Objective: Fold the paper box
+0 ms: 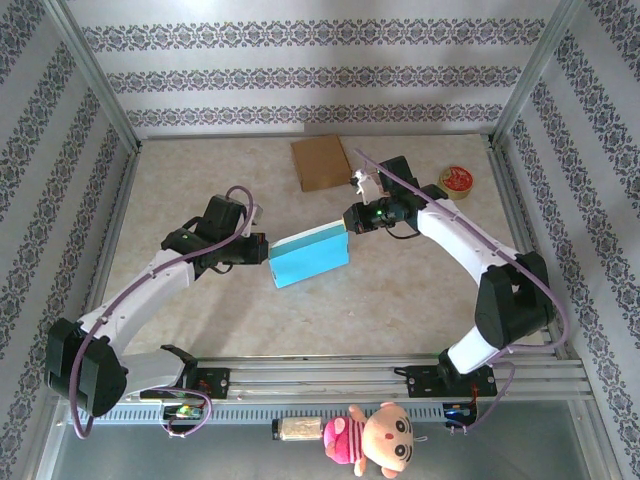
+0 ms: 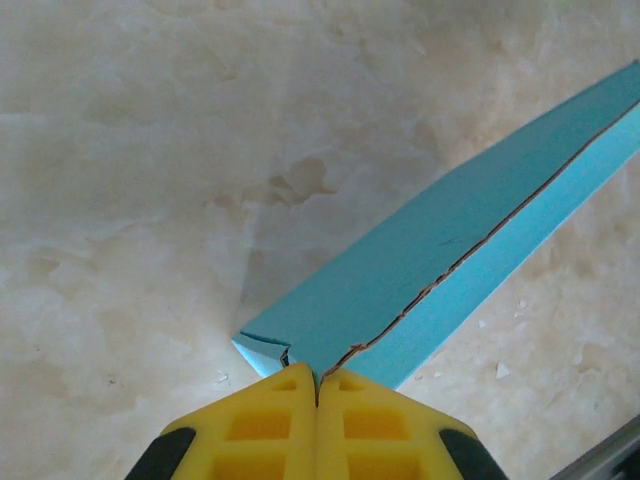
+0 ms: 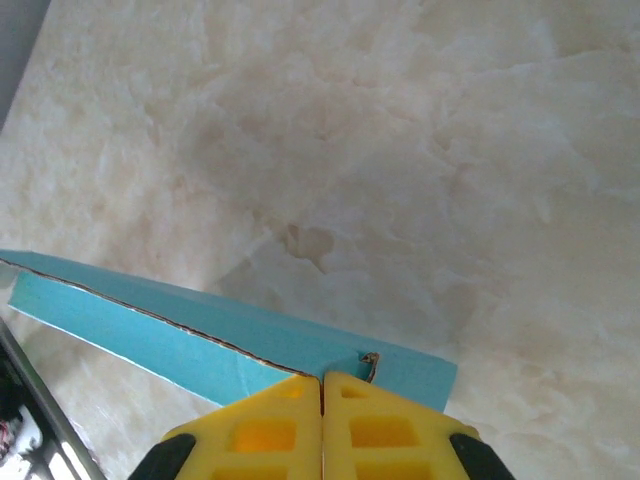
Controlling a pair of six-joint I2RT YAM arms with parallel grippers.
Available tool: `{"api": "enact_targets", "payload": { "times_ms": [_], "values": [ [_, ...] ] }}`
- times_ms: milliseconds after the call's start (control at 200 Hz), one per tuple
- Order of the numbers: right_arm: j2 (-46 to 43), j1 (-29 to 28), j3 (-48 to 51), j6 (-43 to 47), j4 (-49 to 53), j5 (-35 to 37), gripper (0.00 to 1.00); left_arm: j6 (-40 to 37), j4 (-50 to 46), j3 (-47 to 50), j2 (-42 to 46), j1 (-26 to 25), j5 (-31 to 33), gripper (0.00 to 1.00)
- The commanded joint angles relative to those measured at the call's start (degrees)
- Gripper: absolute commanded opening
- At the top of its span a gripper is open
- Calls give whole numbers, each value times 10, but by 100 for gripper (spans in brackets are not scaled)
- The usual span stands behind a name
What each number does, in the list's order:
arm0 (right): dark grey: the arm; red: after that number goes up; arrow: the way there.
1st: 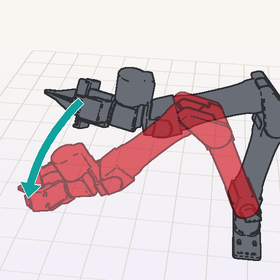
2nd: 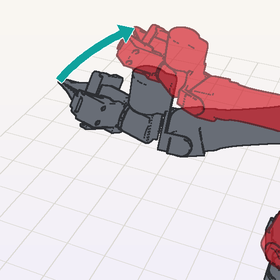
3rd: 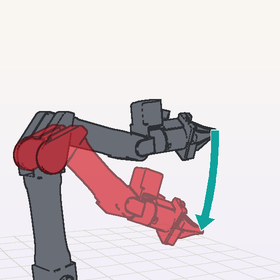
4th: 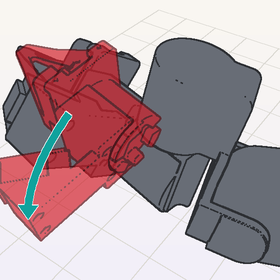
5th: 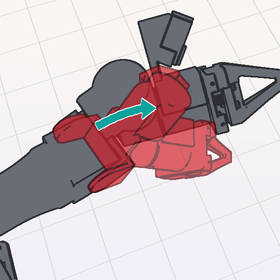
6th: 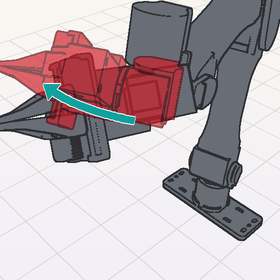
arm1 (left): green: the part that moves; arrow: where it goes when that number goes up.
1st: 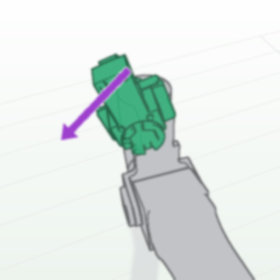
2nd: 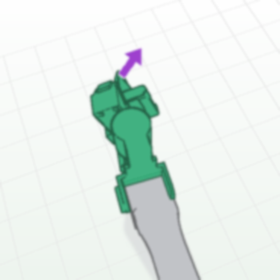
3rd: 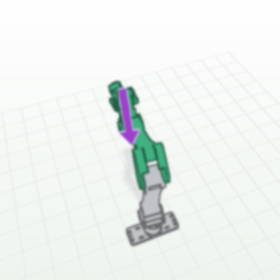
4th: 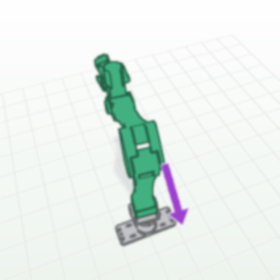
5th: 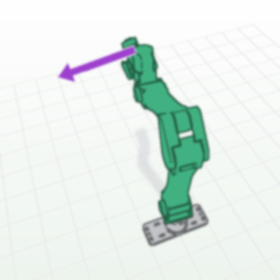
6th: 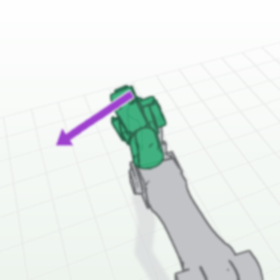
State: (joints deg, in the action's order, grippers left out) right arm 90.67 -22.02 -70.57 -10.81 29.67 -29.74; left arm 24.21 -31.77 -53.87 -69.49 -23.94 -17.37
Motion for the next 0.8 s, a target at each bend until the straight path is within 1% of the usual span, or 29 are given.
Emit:
{"api": "enact_targets", "payload": {
  "times_ms": [0,110,190,320,520,800],
  "values": [
    [-23,-8,17,-77,-41,-1,8,42,28,6,23,-4,21,1],
    [-28,-9,31,-99,-62,2,8,40,29,5,24,-5,25,1],
    [-26,-10,34,-99,-66,1,8,38,29,5,23,-5,27,2],
    [-24,-11,44,-79,-61,6,9,31,22,7,17,-4,39,2],
    [-37,-16,70,-20,-43,48,8,40,32,17,12,-5,42,2],
    [-43,-35,88,-8,-47,54,9,54,35,9,4,-4,41,2]
  ]
}}
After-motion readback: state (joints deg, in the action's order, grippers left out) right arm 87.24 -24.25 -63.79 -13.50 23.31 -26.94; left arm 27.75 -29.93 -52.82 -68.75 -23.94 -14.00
